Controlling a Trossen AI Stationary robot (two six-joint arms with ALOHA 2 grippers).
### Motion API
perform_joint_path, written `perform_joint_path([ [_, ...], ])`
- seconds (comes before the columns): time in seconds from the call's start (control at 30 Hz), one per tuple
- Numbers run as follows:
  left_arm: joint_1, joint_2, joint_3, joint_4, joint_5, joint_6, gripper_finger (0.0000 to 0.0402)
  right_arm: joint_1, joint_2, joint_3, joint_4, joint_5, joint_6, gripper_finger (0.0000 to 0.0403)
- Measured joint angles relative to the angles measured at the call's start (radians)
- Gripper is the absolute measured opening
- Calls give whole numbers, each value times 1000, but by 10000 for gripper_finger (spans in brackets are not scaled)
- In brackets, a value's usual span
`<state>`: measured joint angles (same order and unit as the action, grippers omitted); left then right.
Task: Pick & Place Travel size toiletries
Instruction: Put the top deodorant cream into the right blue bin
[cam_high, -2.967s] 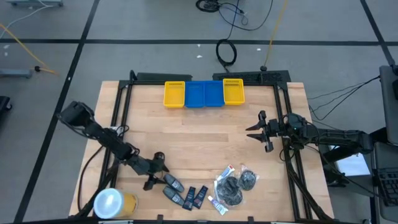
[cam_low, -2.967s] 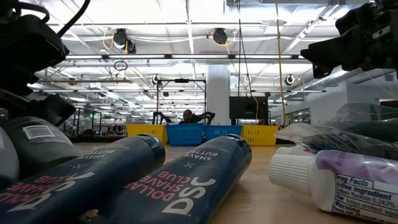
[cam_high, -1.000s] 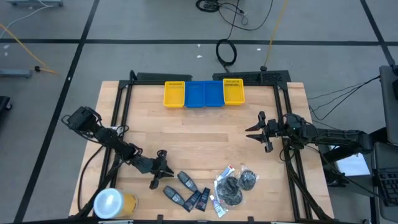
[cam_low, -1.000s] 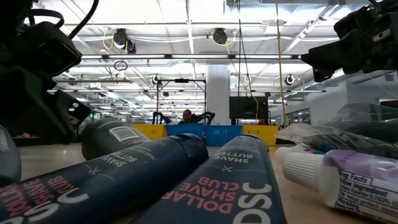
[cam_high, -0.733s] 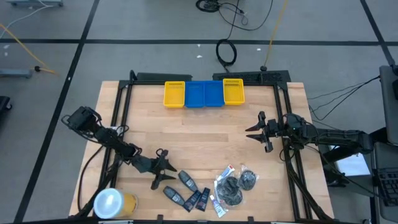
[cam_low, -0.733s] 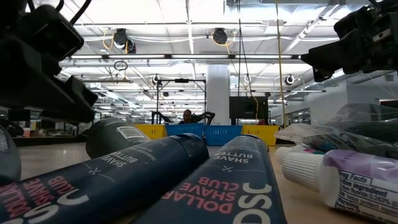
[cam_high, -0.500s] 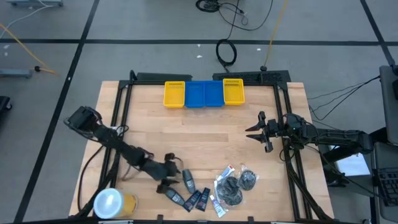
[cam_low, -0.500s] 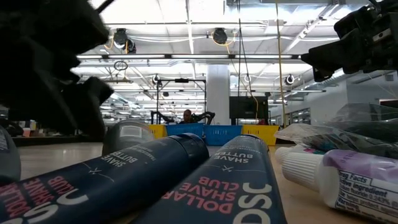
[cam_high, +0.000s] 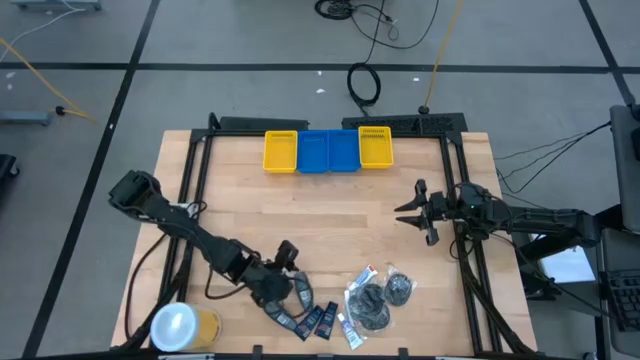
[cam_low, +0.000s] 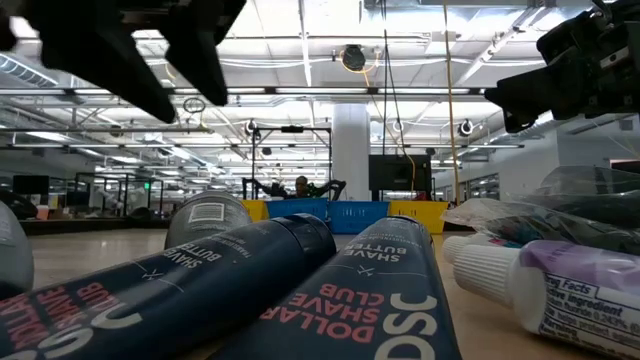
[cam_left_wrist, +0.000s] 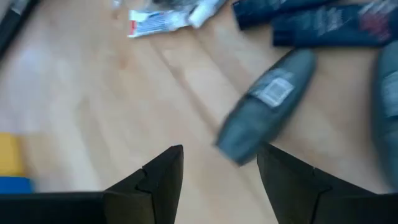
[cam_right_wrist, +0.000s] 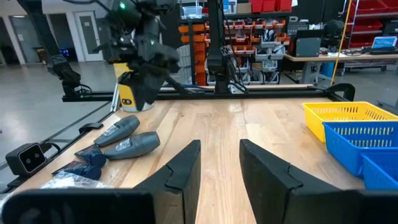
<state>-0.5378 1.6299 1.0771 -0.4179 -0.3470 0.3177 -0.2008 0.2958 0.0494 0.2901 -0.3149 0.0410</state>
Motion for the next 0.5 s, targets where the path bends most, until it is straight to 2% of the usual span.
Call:
perform_joint_path([
  [0.17, 36, 0, 0, 0, 74, 14, 207, 0, 0, 0, -44, 0, 0, 105],
  [0.43, 49, 3, 4, -5, 136, 54, 207, 0, 0, 0, -47, 0, 0, 105],
  [0.5, 52, 23, 41, -36, 138, 49, 207, 0, 0, 0, -47, 1, 0, 105],
])
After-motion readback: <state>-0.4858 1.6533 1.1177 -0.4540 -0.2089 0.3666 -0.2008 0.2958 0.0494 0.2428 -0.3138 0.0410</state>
